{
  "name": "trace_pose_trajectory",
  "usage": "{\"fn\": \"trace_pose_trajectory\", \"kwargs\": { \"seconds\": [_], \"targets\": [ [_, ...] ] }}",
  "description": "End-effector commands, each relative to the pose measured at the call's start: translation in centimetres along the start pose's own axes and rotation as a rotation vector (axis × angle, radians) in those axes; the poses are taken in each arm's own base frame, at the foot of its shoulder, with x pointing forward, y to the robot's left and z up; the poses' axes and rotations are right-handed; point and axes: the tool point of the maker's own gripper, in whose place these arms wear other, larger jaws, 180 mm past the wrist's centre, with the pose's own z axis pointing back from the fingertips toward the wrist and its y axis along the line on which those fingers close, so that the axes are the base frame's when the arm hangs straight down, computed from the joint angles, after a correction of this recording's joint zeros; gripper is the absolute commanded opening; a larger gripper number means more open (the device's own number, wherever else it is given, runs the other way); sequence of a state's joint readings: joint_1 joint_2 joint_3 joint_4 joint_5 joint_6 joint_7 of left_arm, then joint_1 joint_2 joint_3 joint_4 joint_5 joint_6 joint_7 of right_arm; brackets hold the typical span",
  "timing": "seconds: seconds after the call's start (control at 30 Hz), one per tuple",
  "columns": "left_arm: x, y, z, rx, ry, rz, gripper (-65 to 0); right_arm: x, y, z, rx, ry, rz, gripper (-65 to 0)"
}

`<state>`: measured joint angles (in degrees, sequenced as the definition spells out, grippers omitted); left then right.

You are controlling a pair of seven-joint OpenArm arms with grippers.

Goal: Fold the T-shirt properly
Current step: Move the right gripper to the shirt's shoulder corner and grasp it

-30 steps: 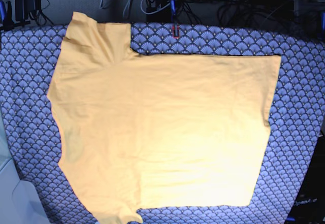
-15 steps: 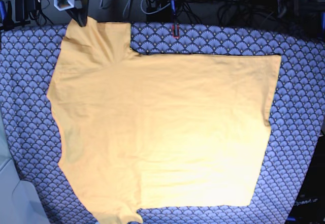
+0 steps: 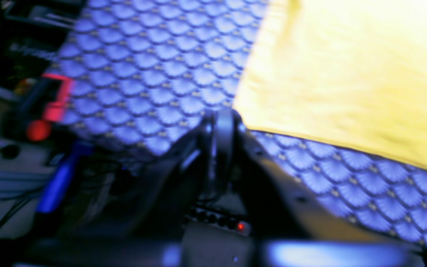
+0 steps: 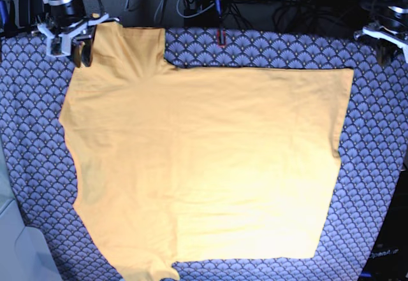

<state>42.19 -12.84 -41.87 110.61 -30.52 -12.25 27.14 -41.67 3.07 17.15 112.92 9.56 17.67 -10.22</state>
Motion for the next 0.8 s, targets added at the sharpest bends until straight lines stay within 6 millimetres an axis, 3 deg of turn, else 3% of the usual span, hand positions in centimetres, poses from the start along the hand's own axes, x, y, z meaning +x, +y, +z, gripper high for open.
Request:
{"fn": "trace_pose_trajectory", "kwargs": {
  "seconds": [0.0, 0.1, 0.17, 0.27, 0.43, 0.57, 0.77],
  "targets": [
    [1.4, -0.2, 0.0, -0.011, -0.046, -0.011, -53.8, 1.6, -0.6, 0.0, -0.004, -0.059, -0.016, -45.2],
    [1.8, -0.3, -0.3, -0.014, -0.057, -0.013, -41.2, 1.1, -0.4, -0.1, 0.078, -0.047, -0.055, -40.0],
    [2.1, -0.4, -0.5, -0.018, -0.065, -0.012, -36.4, 0.7, 0.1, -0.6, 0.139, -0.034, -0.091, -39.5],
    [3.0, -0.6, -0.9, -0.021, -0.092, -0.006, -36.8, -0.1, 0.2, -1.7, 0.199, 0.016, -0.12, -39.7],
    [3.0, -0.5, -1.0, -0.018, -0.093, -0.006, -37.1, -1.0, -1.7, -2.5, 0.229, 0.053, -0.178, -39.7],
    [2.9, -0.3, -1.0, 0.001, -0.086, -0.048, -37.1, -2.3, -4.1, -3.0, 0.157, 0.083, -0.238, -39.6],
    [3.3, 0.1, -1.3, 0.03, -0.091, -0.086, -37.1, -5.0, -3.6, -2.6, 0.137, 0.135, -0.321, -39.8]
  ]
}}
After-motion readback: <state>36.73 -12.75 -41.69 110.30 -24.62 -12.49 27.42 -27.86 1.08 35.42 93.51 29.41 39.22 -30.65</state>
